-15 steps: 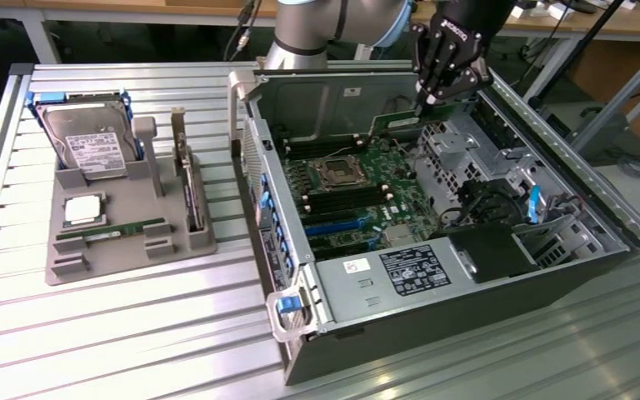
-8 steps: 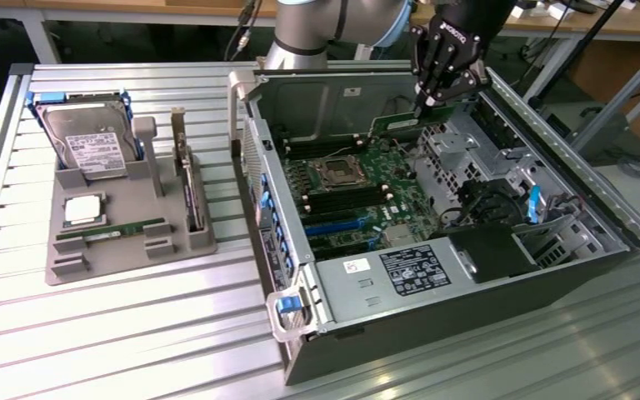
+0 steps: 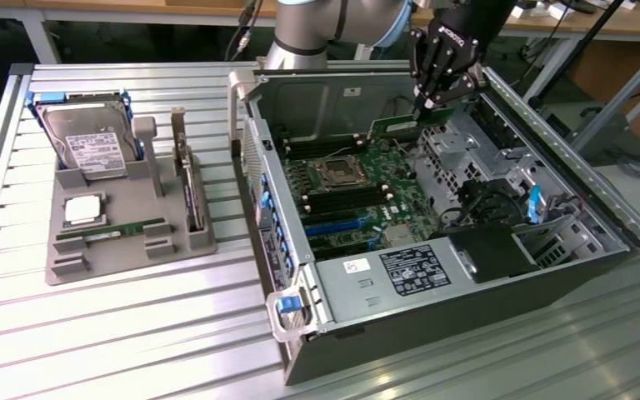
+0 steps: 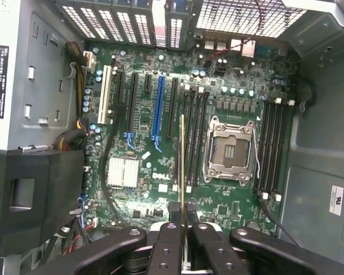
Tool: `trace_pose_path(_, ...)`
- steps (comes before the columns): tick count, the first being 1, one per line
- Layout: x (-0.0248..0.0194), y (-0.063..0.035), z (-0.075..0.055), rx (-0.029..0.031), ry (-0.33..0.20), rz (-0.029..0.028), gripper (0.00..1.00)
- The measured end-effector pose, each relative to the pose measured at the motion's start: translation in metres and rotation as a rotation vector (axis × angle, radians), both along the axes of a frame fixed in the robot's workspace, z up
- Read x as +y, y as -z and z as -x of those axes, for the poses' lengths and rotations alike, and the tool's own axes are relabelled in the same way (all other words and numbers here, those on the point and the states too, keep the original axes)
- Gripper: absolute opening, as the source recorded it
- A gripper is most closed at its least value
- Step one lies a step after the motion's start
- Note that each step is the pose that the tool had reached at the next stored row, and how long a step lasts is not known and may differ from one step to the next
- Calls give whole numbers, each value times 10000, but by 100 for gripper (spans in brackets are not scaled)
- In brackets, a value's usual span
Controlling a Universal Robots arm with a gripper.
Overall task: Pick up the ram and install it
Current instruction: 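Insert the ram into the slot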
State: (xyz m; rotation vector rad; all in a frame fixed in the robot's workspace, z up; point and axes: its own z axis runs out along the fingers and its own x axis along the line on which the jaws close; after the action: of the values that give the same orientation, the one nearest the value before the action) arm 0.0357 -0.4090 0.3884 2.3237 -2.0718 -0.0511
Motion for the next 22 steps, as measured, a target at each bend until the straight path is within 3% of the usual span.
trace_pose_path(22,0,106,0,0,0,0,13)
